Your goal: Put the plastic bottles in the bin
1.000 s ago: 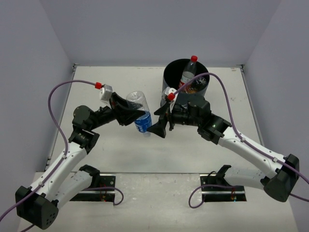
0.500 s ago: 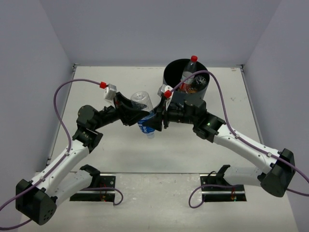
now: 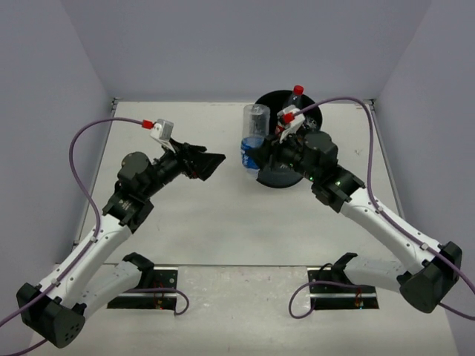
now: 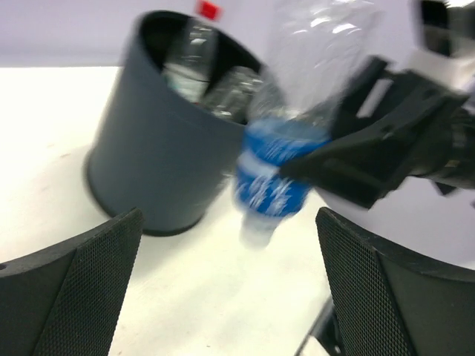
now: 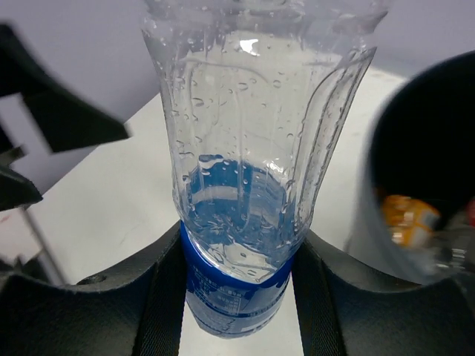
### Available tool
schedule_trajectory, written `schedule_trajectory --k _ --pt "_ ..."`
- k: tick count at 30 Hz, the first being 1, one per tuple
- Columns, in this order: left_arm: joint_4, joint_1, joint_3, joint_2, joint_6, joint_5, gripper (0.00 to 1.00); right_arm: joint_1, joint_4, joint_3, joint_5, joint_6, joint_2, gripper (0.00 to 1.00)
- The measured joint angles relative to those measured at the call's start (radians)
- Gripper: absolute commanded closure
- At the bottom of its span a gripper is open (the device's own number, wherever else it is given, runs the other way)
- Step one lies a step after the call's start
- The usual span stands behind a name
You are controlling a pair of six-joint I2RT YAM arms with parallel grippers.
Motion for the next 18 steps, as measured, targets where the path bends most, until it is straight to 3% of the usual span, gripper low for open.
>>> schedule_trajectory --k 6,12,17,18 --pt "-0.235 0.001 0.033 0.032 -0.009 -0.354 0.00 -0.121 -0.014 0.176 0.155 -0.034 0.016 0.69" --pt "-0.362 0.008 0.033 0.049 -0.023 -0.556 0.00 -0.202 0.023 0.380 0.212 -0.065 0.150 0.66" --pt "-0.392 0.025 0.033 0.049 -0.031 -0.625 0.00 -0.215 0.029 0.421 0.206 -0.082 0.287 0.56" --pt "-0.394 0.029 0.033 0.048 -0.032 -0.634 0.00 -0.215 0.027 0.420 0.202 -0.083 0.312 0.47"
